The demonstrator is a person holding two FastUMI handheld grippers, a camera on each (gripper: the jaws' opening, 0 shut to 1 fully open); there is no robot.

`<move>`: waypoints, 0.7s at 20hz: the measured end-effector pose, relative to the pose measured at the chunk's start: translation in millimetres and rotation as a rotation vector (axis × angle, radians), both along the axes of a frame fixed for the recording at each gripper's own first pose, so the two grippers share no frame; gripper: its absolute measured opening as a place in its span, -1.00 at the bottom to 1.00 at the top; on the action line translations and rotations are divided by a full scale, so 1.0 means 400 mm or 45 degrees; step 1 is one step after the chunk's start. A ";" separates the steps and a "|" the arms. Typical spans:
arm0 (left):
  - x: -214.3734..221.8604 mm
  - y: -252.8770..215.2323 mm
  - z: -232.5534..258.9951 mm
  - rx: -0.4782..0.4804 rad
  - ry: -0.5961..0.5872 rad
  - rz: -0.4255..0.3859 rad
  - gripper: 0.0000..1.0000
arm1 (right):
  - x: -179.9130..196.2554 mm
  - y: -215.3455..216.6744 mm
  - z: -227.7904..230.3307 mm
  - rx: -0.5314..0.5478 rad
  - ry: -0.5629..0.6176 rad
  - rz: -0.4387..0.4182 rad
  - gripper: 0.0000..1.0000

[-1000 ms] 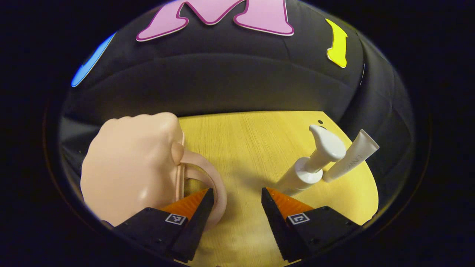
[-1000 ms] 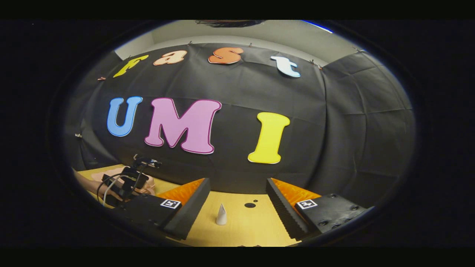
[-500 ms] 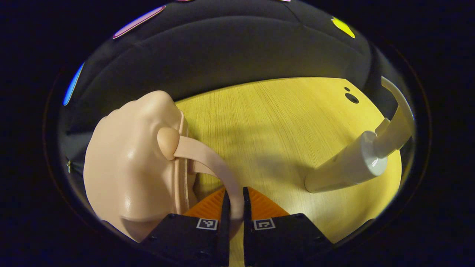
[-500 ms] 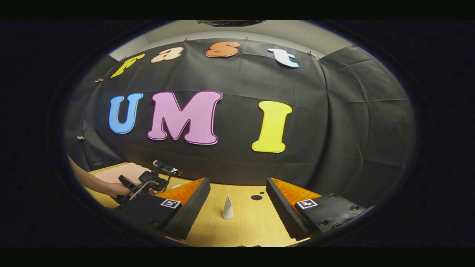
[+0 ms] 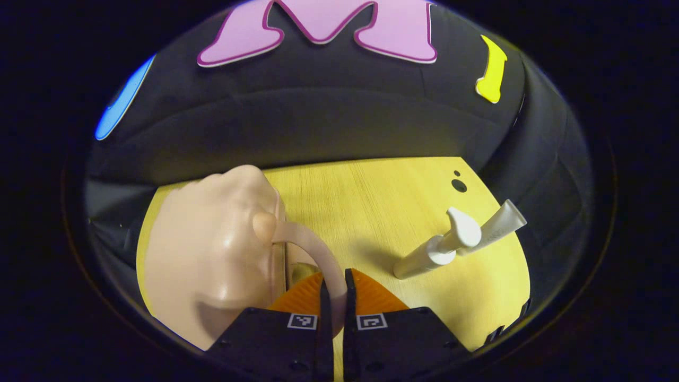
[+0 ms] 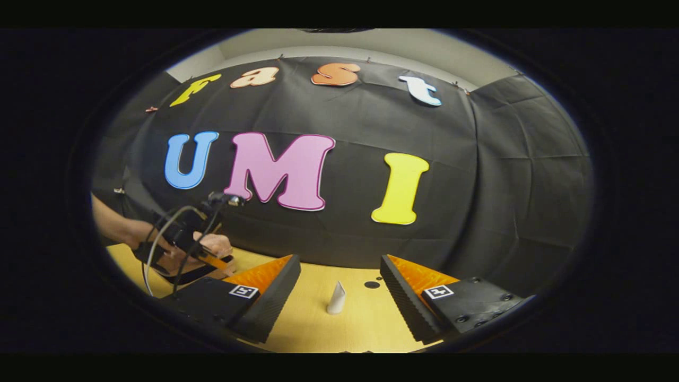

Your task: First open the suitcase, pack the skin care products into it, and then close the suitcase.

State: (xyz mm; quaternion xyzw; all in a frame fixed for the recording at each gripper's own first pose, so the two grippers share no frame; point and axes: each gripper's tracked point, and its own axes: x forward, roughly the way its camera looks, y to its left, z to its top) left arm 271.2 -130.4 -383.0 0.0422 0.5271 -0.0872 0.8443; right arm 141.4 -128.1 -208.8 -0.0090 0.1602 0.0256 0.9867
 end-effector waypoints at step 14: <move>0.095 0.521 0.396 0.230 -0.147 -0.002 -0.75 | -0.007 0.158 0.096 -0.024 -0.053 -0.010 0.90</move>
